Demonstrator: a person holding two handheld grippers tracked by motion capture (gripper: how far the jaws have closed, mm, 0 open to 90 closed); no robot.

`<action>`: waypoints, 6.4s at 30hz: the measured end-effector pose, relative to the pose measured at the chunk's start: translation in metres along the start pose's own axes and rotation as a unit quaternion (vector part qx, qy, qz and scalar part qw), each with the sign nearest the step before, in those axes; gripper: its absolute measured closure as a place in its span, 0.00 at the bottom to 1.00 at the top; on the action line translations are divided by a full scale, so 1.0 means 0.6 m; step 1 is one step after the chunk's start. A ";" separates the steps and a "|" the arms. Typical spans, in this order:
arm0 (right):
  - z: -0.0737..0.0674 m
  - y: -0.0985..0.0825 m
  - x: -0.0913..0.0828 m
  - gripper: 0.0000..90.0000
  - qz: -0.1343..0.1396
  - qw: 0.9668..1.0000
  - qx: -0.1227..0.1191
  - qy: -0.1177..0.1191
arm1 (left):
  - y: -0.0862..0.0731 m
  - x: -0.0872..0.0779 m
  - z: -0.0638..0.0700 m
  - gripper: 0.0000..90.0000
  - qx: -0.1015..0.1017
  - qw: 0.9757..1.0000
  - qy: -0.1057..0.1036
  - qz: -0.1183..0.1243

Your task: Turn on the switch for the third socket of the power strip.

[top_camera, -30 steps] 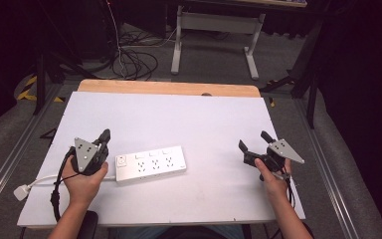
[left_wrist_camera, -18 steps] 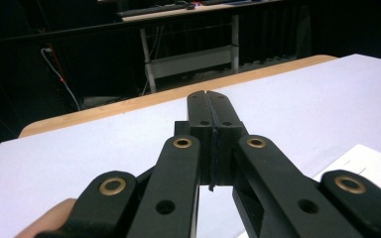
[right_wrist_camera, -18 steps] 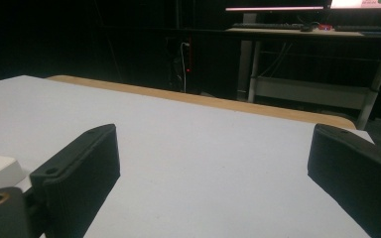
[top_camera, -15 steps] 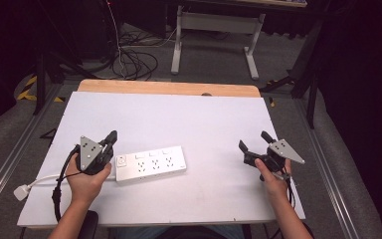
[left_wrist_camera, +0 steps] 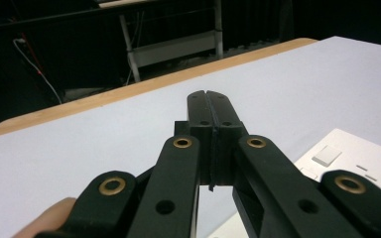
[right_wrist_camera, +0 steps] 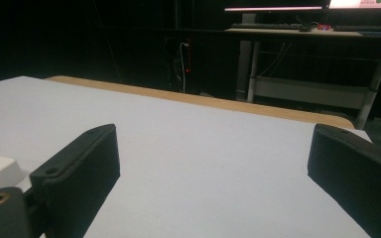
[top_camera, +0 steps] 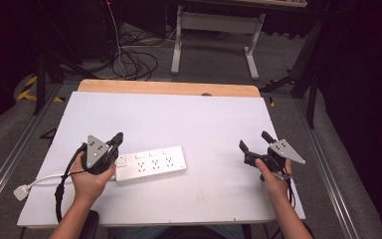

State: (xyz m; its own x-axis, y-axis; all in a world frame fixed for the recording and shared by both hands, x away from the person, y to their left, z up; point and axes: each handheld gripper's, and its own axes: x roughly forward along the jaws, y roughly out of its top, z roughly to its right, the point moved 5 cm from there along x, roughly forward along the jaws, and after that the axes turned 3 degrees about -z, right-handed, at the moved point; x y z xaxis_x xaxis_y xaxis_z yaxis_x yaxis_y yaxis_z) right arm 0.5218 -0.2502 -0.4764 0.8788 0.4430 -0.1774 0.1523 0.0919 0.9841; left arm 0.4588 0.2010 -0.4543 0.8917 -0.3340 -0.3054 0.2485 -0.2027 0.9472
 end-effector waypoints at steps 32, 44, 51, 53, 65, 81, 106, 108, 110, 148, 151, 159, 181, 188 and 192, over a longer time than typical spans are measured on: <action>0.000 0.000 0.000 0.08 -0.001 1.000 -0.001 -0.001 | -0.004 0.013 0.030 1.00 0.026 0.998 -0.053 -0.039; 0.000 0.000 0.000 0.08 -0.001 1.000 -0.001 -0.001 | -0.003 0.022 0.039 1.00 0.039 0.995 -0.070 -0.054; 0.000 0.000 0.000 0.08 -0.001 1.000 -0.002 -0.001 | 0.004 0.035 0.052 1.00 0.055 0.993 -0.085 -0.062; 0.000 0.000 0.000 0.08 -0.001 1.000 -0.002 -0.001 | 0.005 0.038 0.056 1.00 0.056 0.992 -0.089 -0.064; 0.001 0.001 -0.001 0.08 0.000 1.000 -0.002 -0.001 | 0.014 0.070 0.091 1.00 0.095 0.985 -0.116 -0.085; 0.001 0.001 -0.001 0.08 0.001 1.000 -0.002 -0.003 | 0.006 0.098 0.105 1.00 0.114 0.977 -0.133 -0.122; 0.000 0.001 0.000 0.08 0.002 1.000 -0.004 -0.002 | 0.001 0.142 0.123 1.00 0.138 0.960 -0.154 -0.190; 0.000 0.001 0.000 0.08 0.001 1.000 -0.004 -0.002 | 0.004 0.150 0.129 1.00 0.143 0.957 -0.157 -0.197; 0.001 0.002 -0.002 0.08 0.002 1.000 -0.003 -0.004 | 0.001 0.159 0.135 1.00 0.147 0.952 -0.163 -0.211; 0.003 0.005 -0.005 0.08 0.007 1.000 -0.001 -0.006 | -0.011 0.165 0.142 1.00 0.150 0.946 -0.174 -0.231; 0.004 0.005 -0.006 0.08 0.008 1.000 -0.002 -0.006 | -0.011 0.164 0.144 1.00 0.157 0.945 -0.168 -0.231; 0.003 0.006 -0.006 0.08 0.009 1.000 -0.002 -0.006 | -0.014 0.161 0.139 1.00 0.155 0.945 -0.165 -0.234; 0.003 0.006 -0.011 0.08 0.008 1.000 -0.003 -0.008 | -0.015 0.162 0.140 1.00 0.155 0.946 -0.166 -0.233; 0.004 0.006 -0.010 0.08 0.009 1.000 -0.002 -0.008 | -0.015 0.162 0.140 1.00 0.172 0.948 -0.148 -0.223; 0.004 0.006 -0.010 0.08 0.008 1.000 -0.002 -0.009 | -0.004 0.160 0.134 1.00 0.159 0.956 -0.145 -0.200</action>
State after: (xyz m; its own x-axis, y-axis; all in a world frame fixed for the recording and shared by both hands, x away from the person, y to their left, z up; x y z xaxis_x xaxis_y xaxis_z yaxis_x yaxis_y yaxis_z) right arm 0.5180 -0.2547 -0.4720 0.8888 0.4287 -0.1621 0.1372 0.0886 0.9866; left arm 0.5133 0.0955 -0.4934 0.5959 -0.4025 -0.6949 0.3788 -0.6222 0.6852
